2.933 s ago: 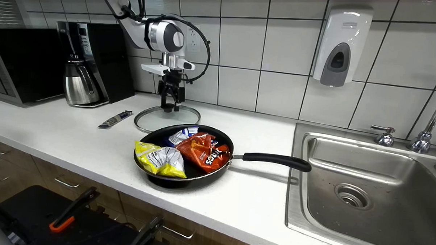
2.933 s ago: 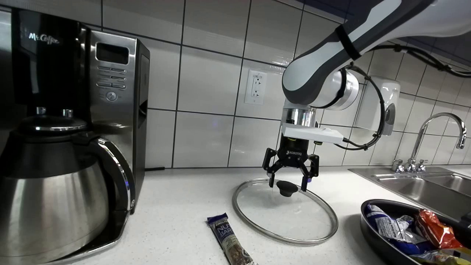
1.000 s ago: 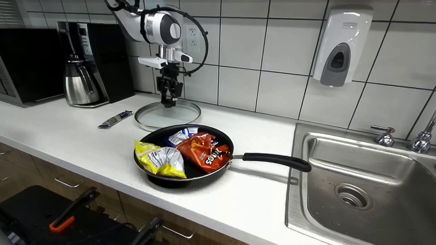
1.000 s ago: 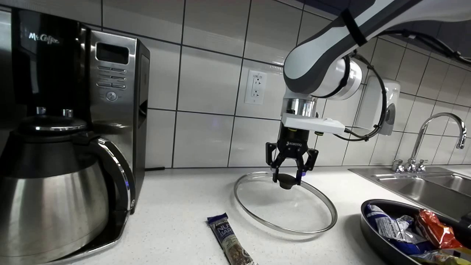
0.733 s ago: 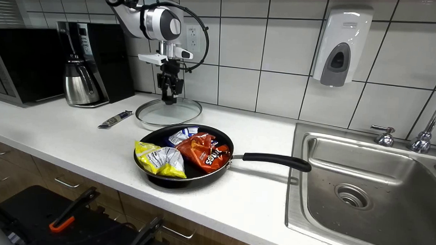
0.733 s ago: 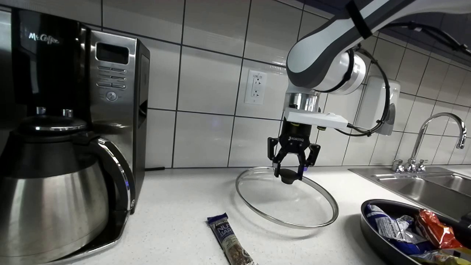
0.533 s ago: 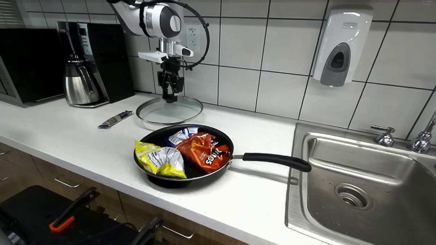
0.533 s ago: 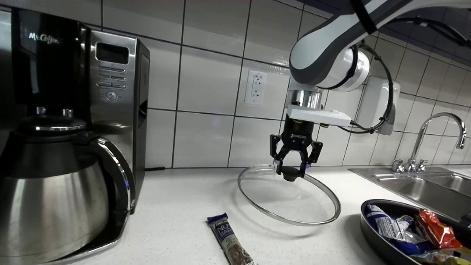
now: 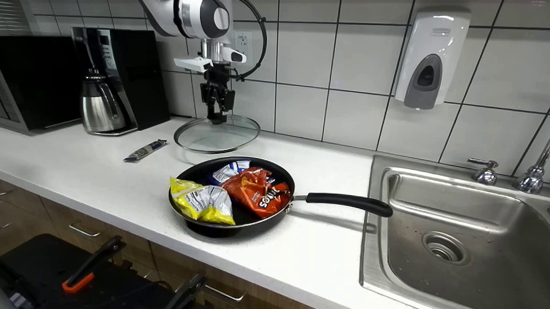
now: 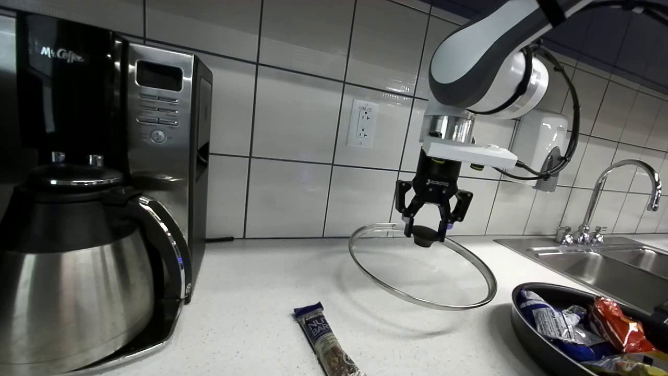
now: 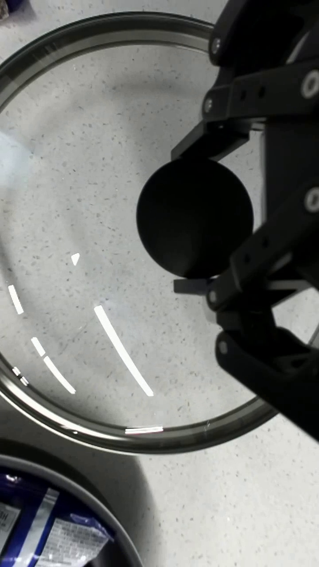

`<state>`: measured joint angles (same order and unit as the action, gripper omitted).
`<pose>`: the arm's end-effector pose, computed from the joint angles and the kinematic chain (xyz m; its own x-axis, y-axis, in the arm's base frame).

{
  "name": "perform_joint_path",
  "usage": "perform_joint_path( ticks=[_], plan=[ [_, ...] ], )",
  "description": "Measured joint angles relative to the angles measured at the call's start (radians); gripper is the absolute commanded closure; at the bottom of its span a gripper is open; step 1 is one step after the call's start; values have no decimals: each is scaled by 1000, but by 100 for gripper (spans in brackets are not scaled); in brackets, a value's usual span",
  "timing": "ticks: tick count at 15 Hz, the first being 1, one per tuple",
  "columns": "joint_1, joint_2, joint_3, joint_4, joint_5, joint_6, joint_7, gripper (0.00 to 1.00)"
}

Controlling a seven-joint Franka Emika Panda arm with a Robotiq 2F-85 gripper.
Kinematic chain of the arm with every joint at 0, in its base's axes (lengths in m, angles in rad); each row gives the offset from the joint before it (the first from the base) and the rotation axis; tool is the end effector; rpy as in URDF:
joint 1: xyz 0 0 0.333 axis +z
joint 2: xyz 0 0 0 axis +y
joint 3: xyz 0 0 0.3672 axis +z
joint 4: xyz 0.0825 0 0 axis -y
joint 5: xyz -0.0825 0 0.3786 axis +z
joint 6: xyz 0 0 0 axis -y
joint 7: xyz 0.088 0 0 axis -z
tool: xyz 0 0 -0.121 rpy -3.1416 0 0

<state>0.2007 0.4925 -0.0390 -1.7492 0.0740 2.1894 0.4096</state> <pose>0.6659 0.1151 0.3216 0.9569 -0.2832 -0.0638 -0.2847 -0.9585 -0.0154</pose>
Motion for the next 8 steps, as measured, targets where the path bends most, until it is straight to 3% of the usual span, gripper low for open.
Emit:
perform_joint_path(
  ticks=[8],
  plan=[
    [-22, -124, -13, -156, -2, 72, 0, 61]
  ],
)
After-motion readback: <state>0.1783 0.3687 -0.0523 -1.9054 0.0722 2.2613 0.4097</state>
